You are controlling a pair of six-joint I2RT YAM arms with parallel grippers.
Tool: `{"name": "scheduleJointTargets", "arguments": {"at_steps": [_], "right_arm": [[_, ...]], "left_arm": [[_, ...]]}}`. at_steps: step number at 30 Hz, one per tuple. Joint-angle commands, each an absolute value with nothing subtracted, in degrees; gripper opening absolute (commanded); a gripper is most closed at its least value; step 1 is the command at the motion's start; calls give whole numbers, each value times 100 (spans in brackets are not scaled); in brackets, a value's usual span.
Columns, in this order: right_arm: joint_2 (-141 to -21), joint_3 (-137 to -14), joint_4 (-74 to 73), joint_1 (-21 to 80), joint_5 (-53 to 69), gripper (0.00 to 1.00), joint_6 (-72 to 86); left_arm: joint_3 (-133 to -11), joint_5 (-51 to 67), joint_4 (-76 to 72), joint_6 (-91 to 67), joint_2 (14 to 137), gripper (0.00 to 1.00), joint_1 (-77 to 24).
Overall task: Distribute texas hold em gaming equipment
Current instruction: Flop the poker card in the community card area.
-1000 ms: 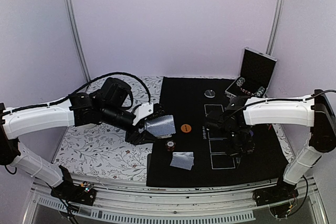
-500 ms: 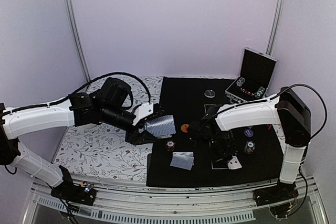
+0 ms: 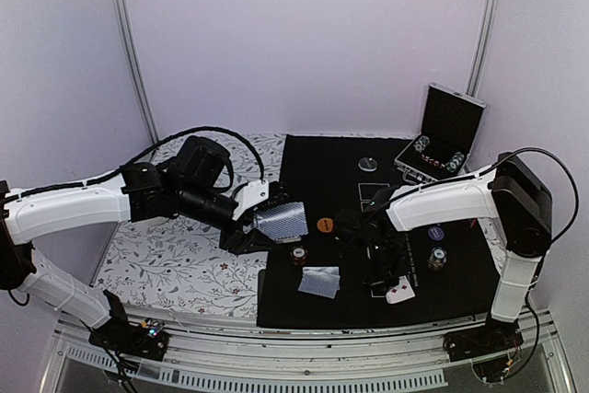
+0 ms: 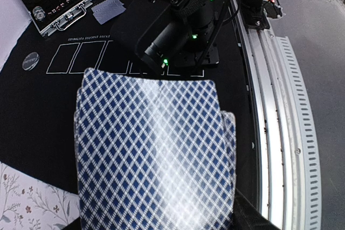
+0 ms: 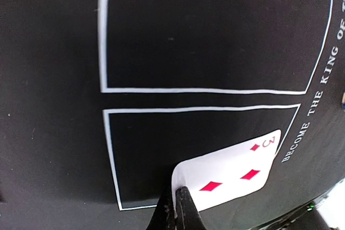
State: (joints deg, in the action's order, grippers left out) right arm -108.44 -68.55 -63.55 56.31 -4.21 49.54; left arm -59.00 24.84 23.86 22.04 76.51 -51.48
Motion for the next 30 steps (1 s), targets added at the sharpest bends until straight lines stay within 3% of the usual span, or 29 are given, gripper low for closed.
{"name": "scheduleJointTargets", "arguments": {"at_steps": [1,30], "right_arm": [[-10681,-6515,-6049,5363,-139,3,5289],[-10796,-6877,-5812,4964,-148,3,5127]], "left_arm": [[-5992,2558,2321,2199,7556,58,-5185],[-5966,2543,2323,2215,7550,58,-5221]]}}
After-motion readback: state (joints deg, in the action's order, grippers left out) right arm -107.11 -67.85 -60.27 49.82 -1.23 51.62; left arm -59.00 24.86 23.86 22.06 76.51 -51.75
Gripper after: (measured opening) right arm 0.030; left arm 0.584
